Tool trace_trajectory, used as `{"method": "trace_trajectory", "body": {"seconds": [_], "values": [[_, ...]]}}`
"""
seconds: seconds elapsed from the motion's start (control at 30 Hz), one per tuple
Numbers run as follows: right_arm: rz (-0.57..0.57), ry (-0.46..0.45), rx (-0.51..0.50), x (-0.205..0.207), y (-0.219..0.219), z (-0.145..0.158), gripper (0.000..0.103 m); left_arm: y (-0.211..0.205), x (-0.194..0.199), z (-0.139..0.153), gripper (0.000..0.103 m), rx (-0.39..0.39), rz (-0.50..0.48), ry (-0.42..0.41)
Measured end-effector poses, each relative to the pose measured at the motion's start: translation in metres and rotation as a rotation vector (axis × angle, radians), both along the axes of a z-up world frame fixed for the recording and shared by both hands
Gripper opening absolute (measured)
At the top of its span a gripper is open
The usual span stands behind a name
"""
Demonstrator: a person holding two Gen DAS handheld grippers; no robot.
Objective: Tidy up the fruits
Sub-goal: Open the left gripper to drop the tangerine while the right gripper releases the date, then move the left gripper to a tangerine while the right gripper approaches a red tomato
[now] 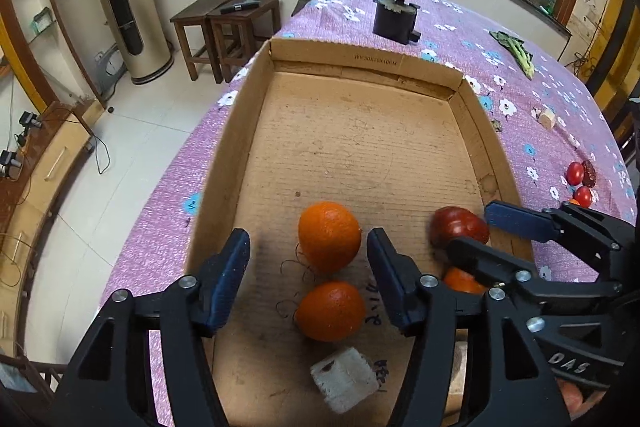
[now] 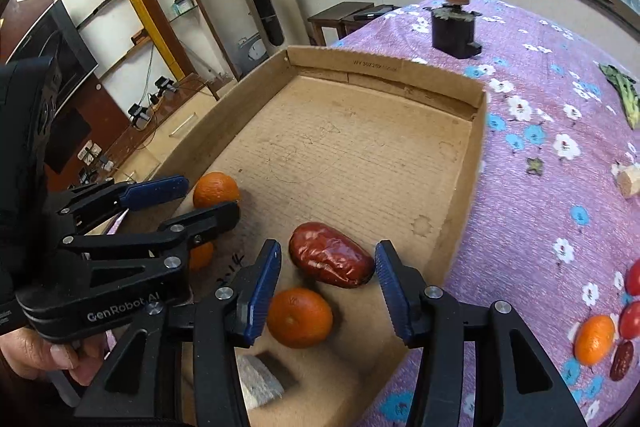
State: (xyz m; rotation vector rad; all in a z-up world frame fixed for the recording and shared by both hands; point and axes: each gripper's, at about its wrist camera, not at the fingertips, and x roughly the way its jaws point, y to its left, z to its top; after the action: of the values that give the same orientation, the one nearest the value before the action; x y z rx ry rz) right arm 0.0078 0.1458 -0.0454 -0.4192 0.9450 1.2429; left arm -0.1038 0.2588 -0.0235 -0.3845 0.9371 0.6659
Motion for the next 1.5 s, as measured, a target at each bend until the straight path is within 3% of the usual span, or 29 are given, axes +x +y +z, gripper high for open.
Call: {"method": "trace_trajectory", "body": {"seconds": [0.5,1.03,1.5], "values": [[-0.086,0.005,0.103,0.008,-0.075,0.036,0.055,-0.037,0.0,0.028,0.06,0.046,-0.05,-0.047],[-0.286,0.015,0.116,0.047,-0.171,0.035,0.055,-0.096,0.032,0.035,0.062,0.025,-0.18,-0.083],[-0.404,0.009,0.109,0.076,-0.225,0.028,0.055,-0.143,0.063,0.032,0.062,-0.002,-0.296,-0.076]]}}
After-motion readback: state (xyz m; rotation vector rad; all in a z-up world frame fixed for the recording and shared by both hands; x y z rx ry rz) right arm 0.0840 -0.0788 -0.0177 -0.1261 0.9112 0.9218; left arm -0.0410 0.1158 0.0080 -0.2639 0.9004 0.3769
